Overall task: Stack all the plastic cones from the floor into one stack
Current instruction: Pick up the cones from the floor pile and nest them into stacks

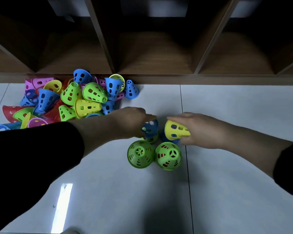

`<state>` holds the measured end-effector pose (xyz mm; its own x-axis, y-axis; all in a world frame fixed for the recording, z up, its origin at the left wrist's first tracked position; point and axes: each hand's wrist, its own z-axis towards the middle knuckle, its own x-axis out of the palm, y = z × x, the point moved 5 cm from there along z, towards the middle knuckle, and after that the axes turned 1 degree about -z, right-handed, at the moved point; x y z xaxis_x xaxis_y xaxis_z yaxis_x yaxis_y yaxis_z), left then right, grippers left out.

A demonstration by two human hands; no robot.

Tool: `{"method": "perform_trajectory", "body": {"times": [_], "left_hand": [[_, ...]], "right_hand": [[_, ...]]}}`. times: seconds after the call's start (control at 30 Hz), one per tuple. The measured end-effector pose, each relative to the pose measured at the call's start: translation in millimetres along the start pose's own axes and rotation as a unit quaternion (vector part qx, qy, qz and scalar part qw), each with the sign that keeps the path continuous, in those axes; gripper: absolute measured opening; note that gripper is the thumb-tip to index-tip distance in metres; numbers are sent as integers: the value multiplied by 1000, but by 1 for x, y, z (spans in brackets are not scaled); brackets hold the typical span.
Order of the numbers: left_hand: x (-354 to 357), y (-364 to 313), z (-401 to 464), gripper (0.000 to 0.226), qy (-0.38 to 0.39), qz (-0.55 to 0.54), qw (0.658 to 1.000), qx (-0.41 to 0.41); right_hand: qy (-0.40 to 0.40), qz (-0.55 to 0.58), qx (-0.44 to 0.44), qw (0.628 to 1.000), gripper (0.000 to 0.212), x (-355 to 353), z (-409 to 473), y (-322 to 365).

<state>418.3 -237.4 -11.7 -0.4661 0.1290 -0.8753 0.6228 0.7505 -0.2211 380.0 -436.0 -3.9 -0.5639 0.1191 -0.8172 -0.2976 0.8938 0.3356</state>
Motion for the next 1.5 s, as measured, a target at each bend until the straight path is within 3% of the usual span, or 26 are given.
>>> {"method": "perform_trajectory", "body": {"times": [0.17, 0.27, 0.37, 0.5, 0.6, 0.73, 0.9, 1.0, 1.2, 1.3, 1.37, 1.43, 1.5], "left_hand": [[11, -12, 14, 61, 18, -108, 993, -33], [2, 12, 0, 50, -122, -132, 981, -76], [-14, 60, -17, 50, -257, -103, 941, -196], [-25, 121, -4, 69, -218, -105, 915, -323], [-32, 143, 14, 58, -180, -123, 911, -350], [-27, 147, 23, 31, -154, -47, 924, -347], [-22, 141, 2, 39, -205, -32, 930, -305], [-28, 135, -27, 45, -275, -46, 921, -272], [-45, 114, -75, 48, -354, -244, 885, -178], [-41, 95, -83, 42, -335, -346, 863, -153], [-36, 78, -84, 46, -290, -373, 872, -130], [-28, 61, -83, 57, -229, -363, 897, -108], [-23, 50, -80, 67, -177, -335, 920, -102]], "right_hand": [[17, 26, 22, 999, 64, 13, 22, 3], [-59, 28, 31, 997, 58, 6, 28, -1], [-117, 54, 28, 991, 45, -8, 49, 0], [-128, 76, 2, 989, 47, -24, 97, 24], [-126, 40, -28, 991, 53, -34, 139, 52], [-119, -55, -18, 991, 56, -39, 195, 80], [-51, -89, 54, 993, 54, -30, 241, 74], [-121, -93, 39, 988, 36, -33, 241, 75], [-288, 39, -29, 956, 26, -68, 195, 81], [-354, 89, -5, 931, 18, -89, 158, 73], [-359, 140, 13, 923, 12, -95, 132, 64], [-328, 226, 29, 917, 29, -98, 105, 56], [-277, 227, 37, 933, 43, -96, 77, 49]]}}
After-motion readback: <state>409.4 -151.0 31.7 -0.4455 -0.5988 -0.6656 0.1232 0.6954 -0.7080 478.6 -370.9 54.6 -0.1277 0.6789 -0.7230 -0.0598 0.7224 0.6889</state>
